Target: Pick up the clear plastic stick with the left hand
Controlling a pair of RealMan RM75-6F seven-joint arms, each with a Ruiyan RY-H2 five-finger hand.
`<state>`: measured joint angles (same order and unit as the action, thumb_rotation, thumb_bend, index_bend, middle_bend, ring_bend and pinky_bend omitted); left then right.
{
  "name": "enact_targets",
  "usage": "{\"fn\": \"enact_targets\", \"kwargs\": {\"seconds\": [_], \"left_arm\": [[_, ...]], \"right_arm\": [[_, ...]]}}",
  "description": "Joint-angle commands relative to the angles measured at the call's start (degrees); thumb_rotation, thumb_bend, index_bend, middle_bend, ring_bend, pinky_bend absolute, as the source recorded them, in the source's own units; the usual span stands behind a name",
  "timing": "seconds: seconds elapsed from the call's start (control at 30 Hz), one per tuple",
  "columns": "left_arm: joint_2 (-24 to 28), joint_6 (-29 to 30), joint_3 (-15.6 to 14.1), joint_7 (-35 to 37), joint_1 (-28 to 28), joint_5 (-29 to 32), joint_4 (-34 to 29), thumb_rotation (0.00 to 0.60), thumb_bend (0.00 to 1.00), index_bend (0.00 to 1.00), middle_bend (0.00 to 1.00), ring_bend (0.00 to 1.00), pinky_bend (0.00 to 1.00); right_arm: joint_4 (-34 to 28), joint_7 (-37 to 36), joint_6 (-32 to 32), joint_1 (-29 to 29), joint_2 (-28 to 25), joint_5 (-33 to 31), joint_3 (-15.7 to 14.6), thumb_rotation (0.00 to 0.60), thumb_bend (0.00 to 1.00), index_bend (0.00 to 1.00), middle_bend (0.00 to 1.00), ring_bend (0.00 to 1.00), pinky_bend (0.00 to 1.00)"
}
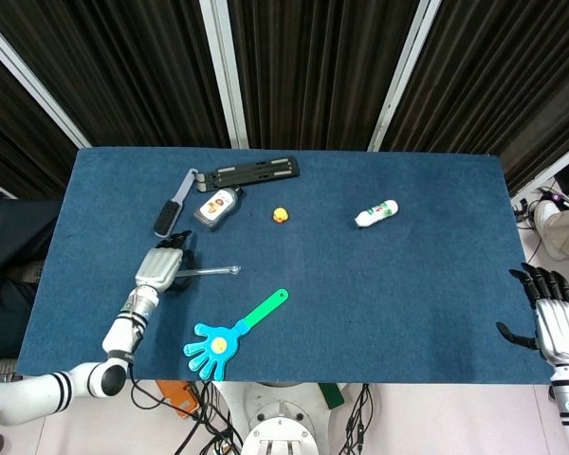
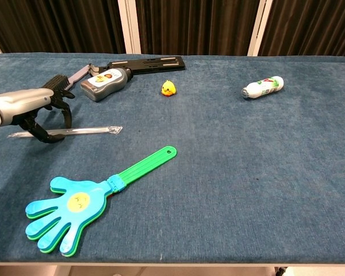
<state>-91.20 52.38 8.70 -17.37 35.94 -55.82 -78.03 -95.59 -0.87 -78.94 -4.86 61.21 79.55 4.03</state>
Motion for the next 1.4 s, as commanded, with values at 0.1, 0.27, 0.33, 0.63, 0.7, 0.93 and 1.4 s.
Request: {"fn": "enact_targets", "kwargs": {"seconds": [0.1, 0.27, 0.33, 0.63, 0.7, 0.93, 1.4], "left_arm": [[-0.46, -0.42, -0.02, -0.42, 0.43, 0.60, 0.44, 0.600, 0.40, 0.50, 0.00, 0.00, 0.16], [-0.37, -0.04, 0.06, -0.42, 0.48, 0.65, 0.55, 0.600, 0.46, 0.53, 0.01, 0.00, 0.16], [-0.04, 0.18, 0.08, -0.57, 0.41, 0.84, 0.27, 0.600, 0.48, 0.54, 0.02, 0.00, 0.16], [4.67, 5.14, 0.93, -2.43, -1.06, 0.97, -6.34, 0.600, 0.50, 0.54, 0.02, 0.00, 0.16], [7.22, 6.80, 1.46, -2.70, -1.67, 0.78, -10.40, 0.600, 0.50, 0.54, 0.02, 0.00, 0.16], [15.29, 11.03, 3.31, -6.97, -2.03, 1.48, -23.37, 0.600, 0.49, 0.55, 0.02, 0.00, 0.16], [27.77, 14.52, 4.28, -17.48, 0.81, 3.77, -47.87, 0.600, 0.48, 0.55, 0.02, 0.00, 0.16]], "right_arm": [[-0.14, 0.17, -0.10, 0.06, 0.01, -0.23, 0.10, 0.600, 0.31, 0.21, 0.14, 0.11, 0.07], [-0.13, 0.05, -0.18, 0.11, -0.03, -0.25, 0.14, 0.600, 0.31, 0.21, 0.14, 0.11, 0.07], [-0.12, 0.07, -0.16, 0.09, -0.02, -0.20, 0.13, 0.600, 0.31, 0.21, 0.14, 0.11, 0.07], [-0.21, -0.03, -0.17, 0.09, -0.02, -0.11, 0.11, 0.600, 0.31, 0.21, 0.14, 0.11, 0.07], [-0.21, 0.03, -0.18, 0.11, -0.02, -0.10, 0.09, 0.600, 0.31, 0.21, 0.14, 0.11, 0.07], [-0.39, 0.42, -0.62, 0.30, 0.07, 0.15, -0.02, 0.600, 0.31, 0.21, 0.14, 0.11, 0.07], [-0.48, 0.19, -0.47, 0.28, -0.01, -0.05, 0.08, 0.600, 0.31, 0.21, 0.14, 0.11, 0.07]]}}
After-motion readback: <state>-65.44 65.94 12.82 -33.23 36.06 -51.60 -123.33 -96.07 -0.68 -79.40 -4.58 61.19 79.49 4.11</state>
